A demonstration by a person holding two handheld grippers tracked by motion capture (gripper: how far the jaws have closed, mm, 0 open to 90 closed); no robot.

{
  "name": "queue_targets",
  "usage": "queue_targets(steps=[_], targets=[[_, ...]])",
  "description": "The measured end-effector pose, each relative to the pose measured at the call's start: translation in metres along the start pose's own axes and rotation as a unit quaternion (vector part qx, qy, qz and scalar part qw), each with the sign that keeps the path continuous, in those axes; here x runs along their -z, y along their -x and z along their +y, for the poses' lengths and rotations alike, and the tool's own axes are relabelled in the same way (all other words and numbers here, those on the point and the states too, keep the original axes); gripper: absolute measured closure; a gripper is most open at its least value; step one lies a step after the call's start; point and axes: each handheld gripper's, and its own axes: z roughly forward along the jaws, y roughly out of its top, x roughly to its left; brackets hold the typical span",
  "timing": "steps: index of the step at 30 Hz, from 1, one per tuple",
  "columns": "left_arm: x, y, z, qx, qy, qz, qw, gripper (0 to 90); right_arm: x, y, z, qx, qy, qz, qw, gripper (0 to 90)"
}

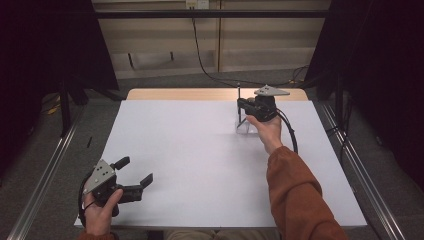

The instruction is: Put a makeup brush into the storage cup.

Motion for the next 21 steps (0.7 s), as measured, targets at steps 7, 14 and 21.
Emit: queue_targets(steps=[7, 14, 21], targets=[[-0.0001, -0.0003, -0.0001, 0.004, 0.001, 0.001, 1.0000, 2.4, 0.0016, 0.0009, 0.0003, -0.006, 0.004, 0.003, 1.0000, 81.1], [-0.0009, -0.0004, 0.0002, 0.002, 0.000, 0.000, 1.0000, 2.4, 0.0036, 0.0022, 0.0014, -0.008, 0.014, -0.001, 0.9999, 77.4], [-0.0012, -0.0002, 0.0001, 0.002, 0.000, -0.001, 1.0000, 2.4, 0.0081, 0.0037, 0.0016, -0.014, 0.020, -0.001, 0.9997, 72.9]])
